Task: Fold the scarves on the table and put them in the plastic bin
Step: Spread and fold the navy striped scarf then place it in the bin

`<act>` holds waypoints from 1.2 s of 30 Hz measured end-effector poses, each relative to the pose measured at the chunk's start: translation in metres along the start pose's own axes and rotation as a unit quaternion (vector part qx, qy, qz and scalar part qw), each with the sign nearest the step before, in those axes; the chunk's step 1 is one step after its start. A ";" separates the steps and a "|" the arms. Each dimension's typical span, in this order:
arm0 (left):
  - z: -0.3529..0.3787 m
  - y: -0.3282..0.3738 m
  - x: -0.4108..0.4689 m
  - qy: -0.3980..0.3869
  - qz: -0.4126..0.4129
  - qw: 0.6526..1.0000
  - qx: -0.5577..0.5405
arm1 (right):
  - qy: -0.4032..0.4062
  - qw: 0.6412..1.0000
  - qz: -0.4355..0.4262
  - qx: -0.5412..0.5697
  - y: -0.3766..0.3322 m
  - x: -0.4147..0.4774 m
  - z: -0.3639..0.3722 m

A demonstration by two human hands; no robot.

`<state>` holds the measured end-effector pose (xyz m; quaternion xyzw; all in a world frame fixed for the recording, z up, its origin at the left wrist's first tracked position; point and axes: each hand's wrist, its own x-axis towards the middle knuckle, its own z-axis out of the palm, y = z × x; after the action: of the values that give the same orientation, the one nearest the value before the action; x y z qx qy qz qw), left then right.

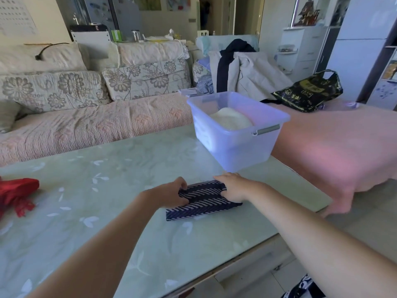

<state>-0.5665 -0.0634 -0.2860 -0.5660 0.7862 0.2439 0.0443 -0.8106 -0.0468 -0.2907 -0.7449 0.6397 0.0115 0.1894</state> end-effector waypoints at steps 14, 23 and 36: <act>-0.018 0.020 0.009 -0.019 0.038 0.993 0.107 | -0.037 0.998 0.046 0.030 -0.002 -0.010 -0.023; 0.036 0.001 -0.029 0.406 0.200 0.877 0.160 | 0.244 0.954 -0.138 -0.108 -0.001 -0.043 0.006; 0.064 0.000 -0.058 0.257 0.211 0.932 0.141 | 0.127 0.965 -0.152 -0.173 -0.010 -0.079 0.037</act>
<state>-0.5591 0.0147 -0.3217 -0.4181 0.8984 -0.0199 -0.1327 -0.8072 0.0403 -0.3020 -0.8501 0.5260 -0.0021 -0.0255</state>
